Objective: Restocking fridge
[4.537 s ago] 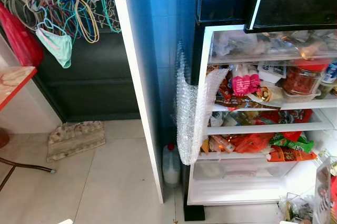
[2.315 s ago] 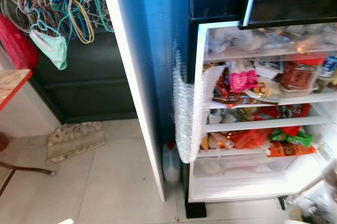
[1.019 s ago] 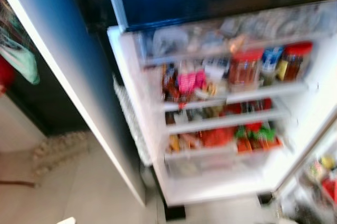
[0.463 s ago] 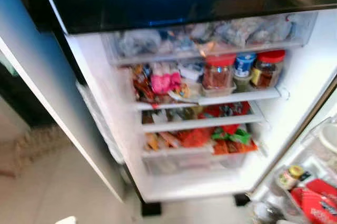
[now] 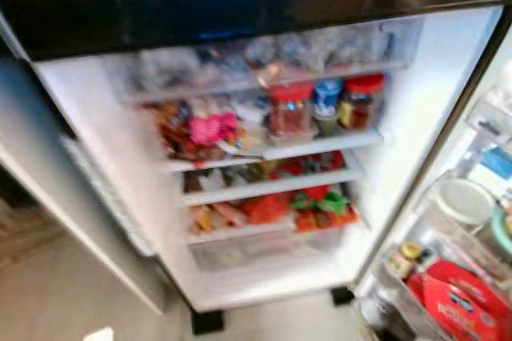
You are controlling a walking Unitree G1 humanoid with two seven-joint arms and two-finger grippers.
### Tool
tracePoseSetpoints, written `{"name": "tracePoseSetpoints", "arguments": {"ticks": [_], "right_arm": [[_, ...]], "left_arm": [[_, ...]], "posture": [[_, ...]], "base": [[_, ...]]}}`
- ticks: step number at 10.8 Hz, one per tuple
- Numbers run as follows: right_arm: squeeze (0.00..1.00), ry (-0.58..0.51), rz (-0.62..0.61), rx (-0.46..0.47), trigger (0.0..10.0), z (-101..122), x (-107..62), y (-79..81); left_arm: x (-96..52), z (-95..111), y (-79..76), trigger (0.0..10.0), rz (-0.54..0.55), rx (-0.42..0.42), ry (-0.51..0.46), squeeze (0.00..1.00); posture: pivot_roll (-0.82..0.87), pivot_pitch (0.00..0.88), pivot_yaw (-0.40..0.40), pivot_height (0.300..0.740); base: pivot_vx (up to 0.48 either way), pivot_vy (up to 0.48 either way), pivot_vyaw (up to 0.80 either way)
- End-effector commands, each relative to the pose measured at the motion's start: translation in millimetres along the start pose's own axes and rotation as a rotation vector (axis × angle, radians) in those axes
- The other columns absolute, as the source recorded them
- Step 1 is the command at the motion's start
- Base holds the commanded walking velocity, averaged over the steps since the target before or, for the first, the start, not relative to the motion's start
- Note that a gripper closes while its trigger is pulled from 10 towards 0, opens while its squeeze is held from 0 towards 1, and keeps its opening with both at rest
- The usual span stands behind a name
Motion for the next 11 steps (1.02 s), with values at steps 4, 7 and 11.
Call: {"name": "tracePoseSetpoints", "arguments": {"ticks": [4,7,11], "right_arm": [[0.0,-0.02,0.044,-0.047,10.0,6,0.9,8.1],[0.0,-0.027,0.074,-0.077,10.0,14,2.1,23.8],[0.0,-0.026,0.074,-0.082,10.0,19,2.8,33.1]], "left_arm": [[6.6,52,-62.4,10.0,-0.183,-0.093,-0.231,0.0],[-1.5,99,-122.8,10.0,-0.396,-0.073,-0.372,0.0],[-15.2,91,-155.3,10.0,-0.702,-0.38,-0.312,0.0]], "posture": [[-0.11,0.0,0.045,0.74],[-0.13,0.0,0.047,0.74],[-0.13,0.0,0.037,0.74]], "base": [[0.0,0.0,0.0],[0.0,0.0,0.0],[0.0,0.0,0.0]]}}
Point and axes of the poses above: a point about 5 cm out from each wrist's last joint towards the gripper, its own x axis pointing out of the wrist towards the gripper, its own z axis along the axis of the wrist's last joint, y = z × x, the point moved 2 cm from there along x, pointing out of the wrist towards the gripper, and after that the axes turned 10 degrees about -x, right-handed, at the moved point
